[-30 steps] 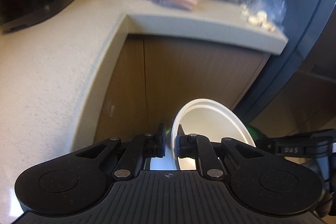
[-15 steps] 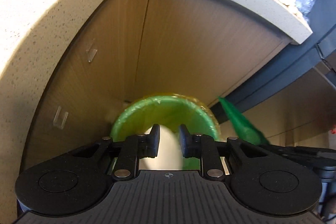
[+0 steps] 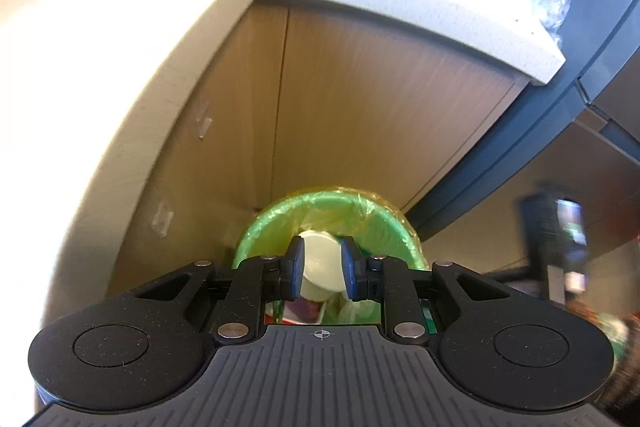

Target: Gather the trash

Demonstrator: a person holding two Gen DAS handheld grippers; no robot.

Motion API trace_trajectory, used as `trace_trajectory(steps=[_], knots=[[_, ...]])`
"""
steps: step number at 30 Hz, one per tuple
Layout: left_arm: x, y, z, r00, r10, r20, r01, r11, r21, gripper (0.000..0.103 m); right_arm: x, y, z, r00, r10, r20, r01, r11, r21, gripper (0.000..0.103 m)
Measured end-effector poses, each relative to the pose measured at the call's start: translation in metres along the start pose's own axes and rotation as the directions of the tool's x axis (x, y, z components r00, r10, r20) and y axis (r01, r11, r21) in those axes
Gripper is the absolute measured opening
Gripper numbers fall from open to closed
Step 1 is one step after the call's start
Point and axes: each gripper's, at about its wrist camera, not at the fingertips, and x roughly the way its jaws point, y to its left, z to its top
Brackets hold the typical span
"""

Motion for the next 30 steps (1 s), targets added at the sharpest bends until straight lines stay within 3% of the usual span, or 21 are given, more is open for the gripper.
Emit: trace_trajectory(steps=[4,6,7,11,14,16,19,22,24,27,28,30], knots=[[-0.022,0.004,-0.007,0.999,0.018,0.05,-0.016,0.999,-0.039,0.023,0.027,0.006,0.014,0.999,-0.028,-0.036,0.027,0.999,-0.037,0.021],[-0.033,0.008,-0.011,0.996,0.022,0.084,-0.016,0.997,-0.078,0.023,0.036,0.006,0.016,0.997,-0.043,-0.059,0.041,0.999,-0.035,0.038],[-0.038,0.011,-0.013,0.994,0.024,0.102,-0.014,0.995,-0.101,0.023,0.036,0.006,0.019,0.998,-0.04,-0.056,0.038,0.999,-0.029,0.04],[-0.062,0.022,-0.024,0.981,0.041,0.19,-0.004,0.982,-0.189,0.023,0.008,0.009,0.02,1.0,-0.021,0.008,0.022,0.998,-0.054,0.04],[-0.087,0.031,-0.038,0.958,0.091,0.273,-0.014,0.962,-0.271,0.023,-0.031,0.026,0.019,0.995,0.0,0.102,0.015,0.989,-0.146,0.04],[-0.108,0.037,-0.048,0.929,0.157,0.336,-0.041,0.945,-0.326,0.023,-0.064,0.049,0.017,0.982,0.04,0.184,0.005,0.971,-0.241,0.04],[-0.143,0.043,-0.06,0.861,0.286,0.421,-0.11,0.913,-0.393,0.023,-0.113,0.095,0.008,0.942,0.149,0.301,-0.013,0.911,-0.412,0.042],[-0.171,0.041,-0.067,0.777,0.415,0.473,-0.19,0.871,-0.452,0.023,-0.159,0.143,-0.011,0.877,0.313,0.365,-0.053,0.817,-0.574,0.057],[-0.185,0.041,-0.072,0.736,0.477,0.481,-0.228,0.843,-0.487,0.023,-0.185,0.171,-0.028,0.828,0.416,0.376,-0.079,0.75,-0.656,0.068],[-0.198,0.039,-0.078,0.706,0.523,0.477,-0.257,0.817,-0.516,0.023,-0.21,0.201,-0.049,0.766,0.531,0.363,-0.11,0.663,-0.74,0.086],[-0.202,0.038,-0.081,0.7,0.54,0.468,-0.273,0.807,-0.524,0.022,-0.215,0.209,-0.056,0.754,0.552,0.358,-0.11,0.643,-0.758,0.088],[-0.207,0.036,-0.089,0.689,0.568,0.451,-0.3,0.789,-0.536,0.015,-0.219,0.224,-0.066,0.754,0.562,0.34,-0.098,0.609,-0.787,0.089]])
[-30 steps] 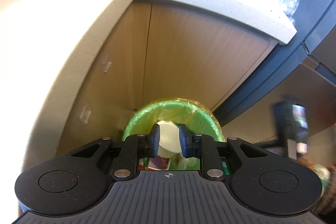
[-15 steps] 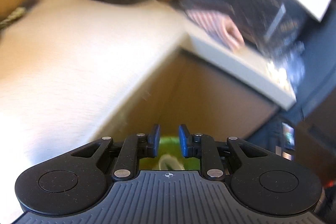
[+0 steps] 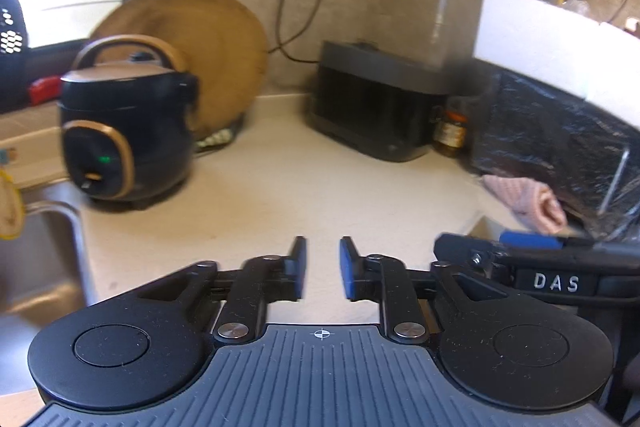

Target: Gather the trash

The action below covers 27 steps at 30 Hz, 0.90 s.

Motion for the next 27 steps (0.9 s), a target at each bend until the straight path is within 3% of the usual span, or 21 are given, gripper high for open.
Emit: trace_trajectory(steps=[4,9,13,27], knots=[[-0.011,-0.002,-0.007,0.997,0.079,0.01,-0.079,0.997,0.007,0.015,0.004,0.024,-0.002,0.999,-0.026,-0.02,0.025,0.998,-0.059,0.089],[-0.015,-0.006,-0.014,0.989,0.15,0.009,-0.15,0.988,0.047,0.015,0.023,0.028,-0.009,0.998,-0.007,-0.069,0.004,0.999,-0.042,0.089],[-0.009,-0.003,-0.016,0.992,0.121,-0.042,-0.12,0.992,0.027,0.015,0.023,0.028,-0.012,0.997,-0.007,-0.072,0.004,0.999,-0.035,0.089],[-0.004,0.001,-0.019,0.989,0.114,-0.096,-0.112,0.993,0.022,0.015,0.029,0.027,-0.013,0.995,-0.017,-0.097,0.013,0.999,-0.034,0.089]])
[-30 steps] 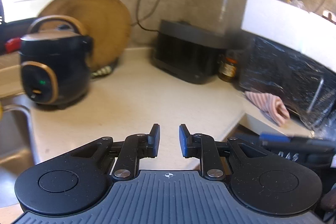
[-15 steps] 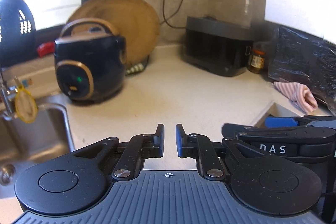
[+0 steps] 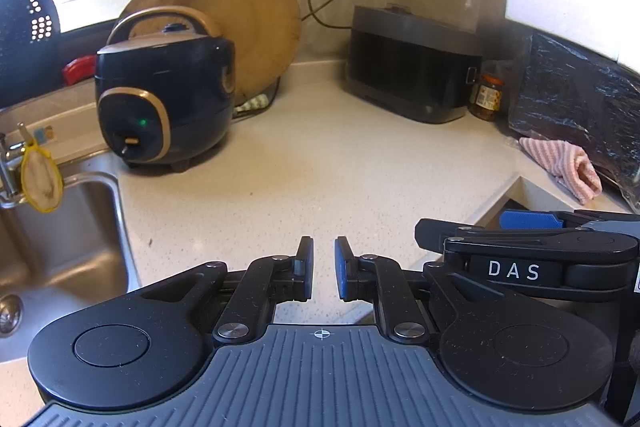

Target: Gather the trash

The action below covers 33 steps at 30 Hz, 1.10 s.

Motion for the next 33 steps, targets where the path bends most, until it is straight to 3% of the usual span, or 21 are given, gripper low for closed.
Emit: trace_trajectory(steps=[33], knots=[[-0.0004,-0.0016,0.0003,1.0,-0.01,-0.001,0.01,1.0,0.002,0.015,-0.0027,-0.0045,-0.0046,1.0,-0.011,-0.009,0.011,1.0,0.013,0.089]])
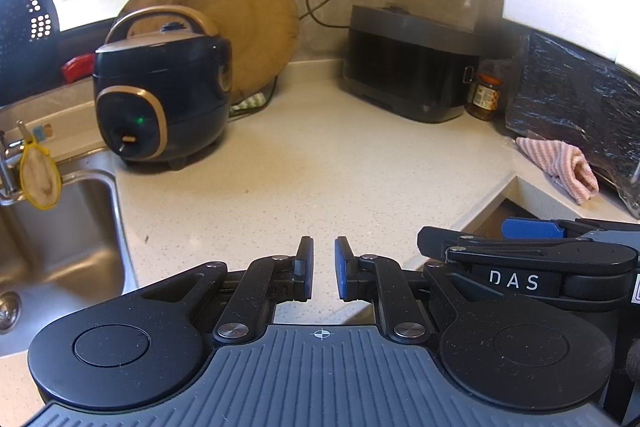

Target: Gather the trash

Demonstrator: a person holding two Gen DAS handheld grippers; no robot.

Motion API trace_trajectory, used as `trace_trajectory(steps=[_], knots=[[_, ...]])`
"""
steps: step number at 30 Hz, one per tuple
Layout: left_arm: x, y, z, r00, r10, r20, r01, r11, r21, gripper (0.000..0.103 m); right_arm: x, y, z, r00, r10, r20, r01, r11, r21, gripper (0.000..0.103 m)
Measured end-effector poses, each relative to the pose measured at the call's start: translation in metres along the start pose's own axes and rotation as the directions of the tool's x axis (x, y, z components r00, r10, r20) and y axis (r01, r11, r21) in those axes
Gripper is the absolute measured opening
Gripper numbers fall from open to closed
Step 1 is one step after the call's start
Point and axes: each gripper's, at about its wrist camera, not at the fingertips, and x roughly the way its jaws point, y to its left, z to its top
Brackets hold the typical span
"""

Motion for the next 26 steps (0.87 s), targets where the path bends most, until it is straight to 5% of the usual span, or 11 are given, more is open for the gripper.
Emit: trace_trajectory(steps=[26], knots=[[0.0051,-0.0035,0.0053,1.0,0.015,0.005,-0.016,1.0,0.024,0.015,-0.0028,-0.0025,0.0029,1.0,0.002,0.01,-0.002,1.0,-0.019,0.089]])
